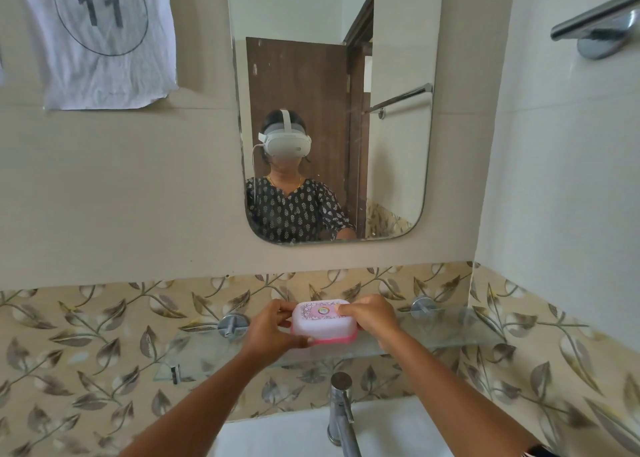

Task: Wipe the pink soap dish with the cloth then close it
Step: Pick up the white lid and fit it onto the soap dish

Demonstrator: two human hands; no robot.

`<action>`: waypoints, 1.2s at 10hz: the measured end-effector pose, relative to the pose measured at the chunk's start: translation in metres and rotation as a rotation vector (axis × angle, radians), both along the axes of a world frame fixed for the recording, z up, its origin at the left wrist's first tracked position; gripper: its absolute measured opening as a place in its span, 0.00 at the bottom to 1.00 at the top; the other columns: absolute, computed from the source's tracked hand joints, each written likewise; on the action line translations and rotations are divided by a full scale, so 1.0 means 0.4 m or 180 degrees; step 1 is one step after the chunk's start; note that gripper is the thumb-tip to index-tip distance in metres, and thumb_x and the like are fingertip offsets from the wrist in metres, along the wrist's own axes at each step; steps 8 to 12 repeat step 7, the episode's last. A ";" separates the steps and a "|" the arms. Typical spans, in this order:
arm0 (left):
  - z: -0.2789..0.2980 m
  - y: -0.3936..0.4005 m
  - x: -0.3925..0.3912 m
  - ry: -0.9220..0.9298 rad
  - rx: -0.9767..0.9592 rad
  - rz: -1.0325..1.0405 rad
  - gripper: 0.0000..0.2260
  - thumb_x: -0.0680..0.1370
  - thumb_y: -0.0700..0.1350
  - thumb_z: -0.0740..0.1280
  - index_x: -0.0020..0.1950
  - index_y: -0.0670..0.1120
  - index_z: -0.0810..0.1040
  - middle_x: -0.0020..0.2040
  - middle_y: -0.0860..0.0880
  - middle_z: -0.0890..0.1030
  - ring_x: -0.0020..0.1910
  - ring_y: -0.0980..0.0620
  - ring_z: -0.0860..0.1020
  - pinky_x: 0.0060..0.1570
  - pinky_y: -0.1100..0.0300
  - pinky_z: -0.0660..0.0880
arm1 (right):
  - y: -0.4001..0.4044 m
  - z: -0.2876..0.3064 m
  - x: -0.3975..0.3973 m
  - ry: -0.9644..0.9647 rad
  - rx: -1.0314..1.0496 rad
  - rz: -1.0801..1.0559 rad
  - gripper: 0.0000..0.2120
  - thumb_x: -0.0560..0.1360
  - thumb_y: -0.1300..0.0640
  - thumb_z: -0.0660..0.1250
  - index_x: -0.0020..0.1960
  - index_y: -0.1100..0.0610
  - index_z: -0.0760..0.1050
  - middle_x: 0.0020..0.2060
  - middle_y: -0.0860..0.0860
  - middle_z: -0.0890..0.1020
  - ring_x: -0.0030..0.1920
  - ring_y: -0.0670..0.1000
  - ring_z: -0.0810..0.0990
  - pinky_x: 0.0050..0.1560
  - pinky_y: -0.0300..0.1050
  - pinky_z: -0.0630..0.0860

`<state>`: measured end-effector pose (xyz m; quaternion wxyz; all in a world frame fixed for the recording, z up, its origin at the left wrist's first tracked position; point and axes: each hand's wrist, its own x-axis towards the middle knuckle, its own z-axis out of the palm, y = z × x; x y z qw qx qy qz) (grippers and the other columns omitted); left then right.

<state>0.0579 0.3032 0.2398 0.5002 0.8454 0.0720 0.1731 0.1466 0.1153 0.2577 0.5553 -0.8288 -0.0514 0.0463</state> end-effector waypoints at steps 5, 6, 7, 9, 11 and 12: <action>-0.009 -0.025 -0.012 0.0133 0.0320 0.0026 0.29 0.61 0.44 0.81 0.58 0.48 0.71 0.57 0.51 0.78 0.53 0.53 0.76 0.38 0.68 0.72 | -0.001 -0.007 -0.013 -0.0060 -0.0200 -0.0024 0.16 0.66 0.52 0.74 0.47 0.64 0.81 0.42 0.55 0.85 0.38 0.49 0.78 0.38 0.41 0.69; -0.021 -0.016 -0.004 0.0107 0.0454 0.0001 0.32 0.62 0.47 0.80 0.61 0.49 0.70 0.61 0.49 0.76 0.56 0.51 0.73 0.46 0.63 0.71 | 0.000 -0.011 -0.010 -0.0111 -0.0223 -0.0055 0.19 0.66 0.51 0.73 0.49 0.65 0.79 0.37 0.51 0.79 0.37 0.50 0.75 0.38 0.42 0.67; -0.018 -0.019 -0.011 0.0032 0.0404 0.0081 0.34 0.64 0.48 0.78 0.66 0.51 0.67 0.64 0.46 0.74 0.60 0.48 0.71 0.54 0.55 0.71 | -0.001 0.006 -0.030 -0.0289 -0.0334 -0.0167 0.17 0.70 0.46 0.69 0.47 0.60 0.77 0.38 0.49 0.78 0.40 0.50 0.76 0.41 0.43 0.70; -0.018 -0.019 -0.011 0.0032 0.0404 0.0081 0.34 0.64 0.48 0.78 0.66 0.51 0.67 0.64 0.46 0.74 0.60 0.48 0.71 0.54 0.55 0.71 | -0.001 0.006 -0.030 -0.0289 -0.0334 -0.0167 0.17 0.70 0.46 0.69 0.47 0.60 0.77 0.38 0.49 0.78 0.40 0.50 0.76 0.41 0.43 0.70; -0.018 -0.019 -0.011 0.0032 0.0404 0.0081 0.34 0.64 0.48 0.78 0.66 0.51 0.67 0.64 0.46 0.74 0.60 0.48 0.71 0.54 0.55 0.71 | -0.001 0.006 -0.030 -0.0289 -0.0334 -0.0167 0.17 0.70 0.46 0.69 0.47 0.60 0.77 0.38 0.49 0.78 0.40 0.50 0.76 0.41 0.43 0.70; -0.018 -0.019 -0.011 0.0032 0.0404 0.0081 0.34 0.64 0.48 0.78 0.66 0.51 0.67 0.64 0.46 0.74 0.60 0.48 0.71 0.54 0.55 0.71 | -0.001 0.006 -0.030 -0.0289 -0.0334 -0.0167 0.17 0.70 0.46 0.69 0.47 0.60 0.77 0.38 0.49 0.78 0.40 0.50 0.76 0.41 0.43 0.70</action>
